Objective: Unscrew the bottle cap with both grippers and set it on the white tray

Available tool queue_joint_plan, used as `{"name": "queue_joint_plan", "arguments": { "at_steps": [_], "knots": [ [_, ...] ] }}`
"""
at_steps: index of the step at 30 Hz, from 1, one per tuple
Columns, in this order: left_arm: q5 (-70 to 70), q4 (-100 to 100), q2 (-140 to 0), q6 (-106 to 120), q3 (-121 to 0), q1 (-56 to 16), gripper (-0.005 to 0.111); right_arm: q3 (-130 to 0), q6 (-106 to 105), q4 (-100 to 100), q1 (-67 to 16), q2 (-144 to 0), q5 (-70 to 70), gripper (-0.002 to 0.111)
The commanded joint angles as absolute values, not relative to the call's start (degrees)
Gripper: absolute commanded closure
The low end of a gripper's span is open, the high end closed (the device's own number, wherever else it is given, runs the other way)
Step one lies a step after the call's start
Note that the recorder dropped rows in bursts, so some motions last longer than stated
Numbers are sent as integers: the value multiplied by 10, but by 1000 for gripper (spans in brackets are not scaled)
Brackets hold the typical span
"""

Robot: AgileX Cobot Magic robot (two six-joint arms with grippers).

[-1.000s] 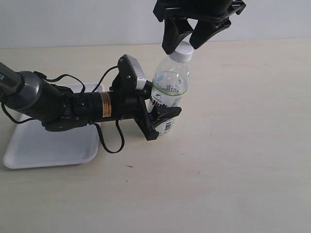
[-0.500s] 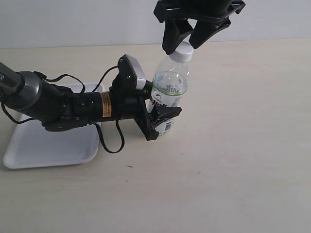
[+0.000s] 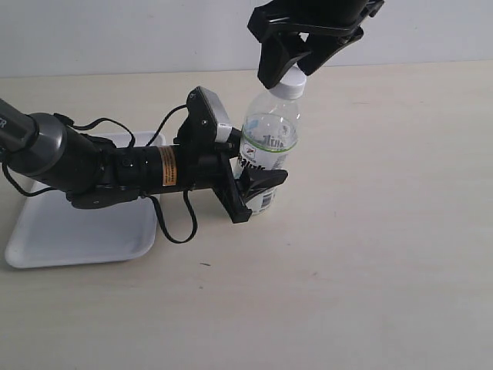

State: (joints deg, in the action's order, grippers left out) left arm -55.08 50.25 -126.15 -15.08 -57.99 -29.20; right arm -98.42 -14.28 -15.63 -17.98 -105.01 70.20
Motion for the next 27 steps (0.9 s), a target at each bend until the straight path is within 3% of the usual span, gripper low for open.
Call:
{"name": "queue_joint_plan", "arguments": {
  "at_steps": [1,11,19,22,27],
  "knots": [
    [-524,508,-1260,-149,-580,-291,107,-981,-154,-159,-180,-1049,700,48],
    [-524,508,-1260,-149,-580,-291,107,-981,-178,-156,-180,-1049,700,48],
    [-524,508,-1260,-149,-580,-291,107,-981,-177,-156,-180,-1049,700,59],
    [-524,508,-1260,-149,-580,-291,107,-981,-176,-156,-180,-1049,700,65],
    [-524,508,-1260,-149,-580,-291,107,-981,-162,-156,-180,-1049,700,89]
  ]
}}
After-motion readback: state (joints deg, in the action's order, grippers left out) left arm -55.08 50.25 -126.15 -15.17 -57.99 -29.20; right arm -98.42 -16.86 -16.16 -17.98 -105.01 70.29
